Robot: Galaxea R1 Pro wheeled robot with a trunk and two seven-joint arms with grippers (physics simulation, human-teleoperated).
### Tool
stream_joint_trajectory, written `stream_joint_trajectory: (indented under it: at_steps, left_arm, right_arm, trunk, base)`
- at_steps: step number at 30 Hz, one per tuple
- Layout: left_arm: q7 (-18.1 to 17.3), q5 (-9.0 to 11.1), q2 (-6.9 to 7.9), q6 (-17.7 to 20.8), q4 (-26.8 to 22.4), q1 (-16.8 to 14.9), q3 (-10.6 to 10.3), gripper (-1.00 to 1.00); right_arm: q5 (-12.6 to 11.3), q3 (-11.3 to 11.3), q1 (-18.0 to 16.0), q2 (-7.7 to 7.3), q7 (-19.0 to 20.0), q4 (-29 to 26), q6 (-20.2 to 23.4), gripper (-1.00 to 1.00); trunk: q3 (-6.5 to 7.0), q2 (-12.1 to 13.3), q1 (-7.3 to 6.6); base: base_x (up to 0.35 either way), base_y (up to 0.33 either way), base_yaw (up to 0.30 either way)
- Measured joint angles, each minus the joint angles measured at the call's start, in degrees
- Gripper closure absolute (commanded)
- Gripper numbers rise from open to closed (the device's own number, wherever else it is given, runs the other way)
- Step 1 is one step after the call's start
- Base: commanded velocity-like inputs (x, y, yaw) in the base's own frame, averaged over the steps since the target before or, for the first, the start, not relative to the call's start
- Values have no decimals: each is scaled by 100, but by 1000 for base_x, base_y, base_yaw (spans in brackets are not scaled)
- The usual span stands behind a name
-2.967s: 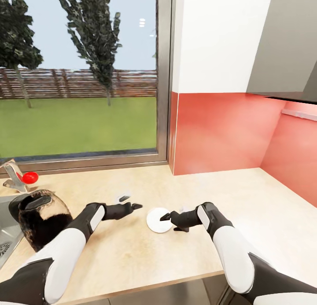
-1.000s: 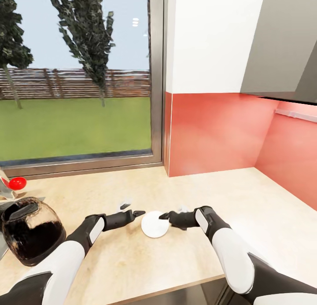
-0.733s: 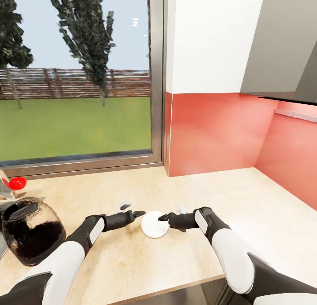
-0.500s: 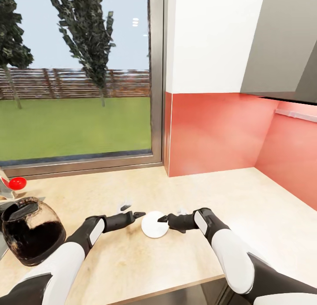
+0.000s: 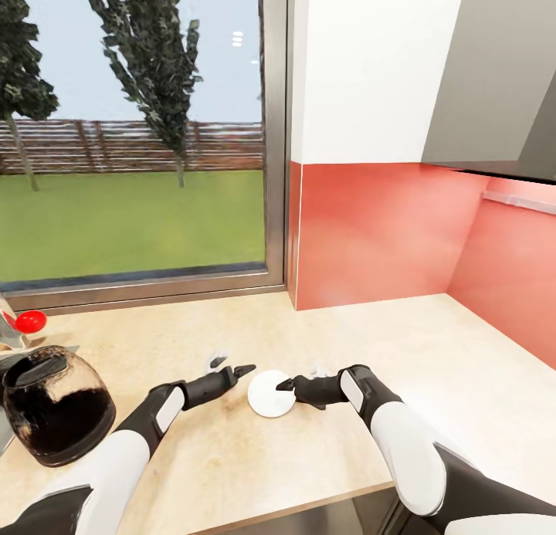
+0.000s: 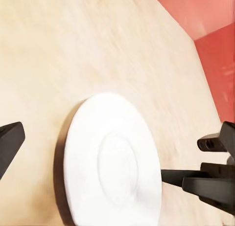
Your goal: Set up a coffee station on the kitchen countertop: keep the coffee maker on the countertop, move the bottle of coffee from the kitchen shelf to the counter next to the coffee maker, place a paper coffee filter on top of the coffee maker, put the saucer next to the coffee maker with the coffee cup on the saucer, and place the electric kettle next to the coffee maker.
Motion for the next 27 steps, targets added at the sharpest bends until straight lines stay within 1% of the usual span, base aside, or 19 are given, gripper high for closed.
stream_joint_trajectory:
  at_steps: [3, 9, 16, 22, 27]
  left_arm:
    - [1, 39, 0, 1, 4, 10, 2, -100]
    - [28, 47, -7, 5, 5, 84, 2, -100]
    - [70, 47, -82, 4, 5, 100, 2, -100]
    - [71, 170, -105, 4, 5, 107, 2, -100]
    - [71, 192, -133, 4, 5, 181, 2, -100]
  right_arm:
    - [2, 1, 0, 0, 0, 1, 0, -100]
    - [4, 1, 0, 0, 0, 1, 1, -100]
    - [5, 2, 0, 0, 0, 1, 2, -100]
    - [6, 2, 0, 0, -1, 1, 2, -100]
    - [7, 3, 0, 0, -1, 1, 3, -100]
  trunk:
    - [0, 0, 0]
    - [0, 0, 0]
    - [0, 0, 0]
    - [0, 0, 0]
    - [0, 0, 0]
  base:
    - [0, 0, 0]
    - [0, 0, 0]
    - [0, 0, 0]
    - [0, 0, 0]
    - [0, 0, 0]
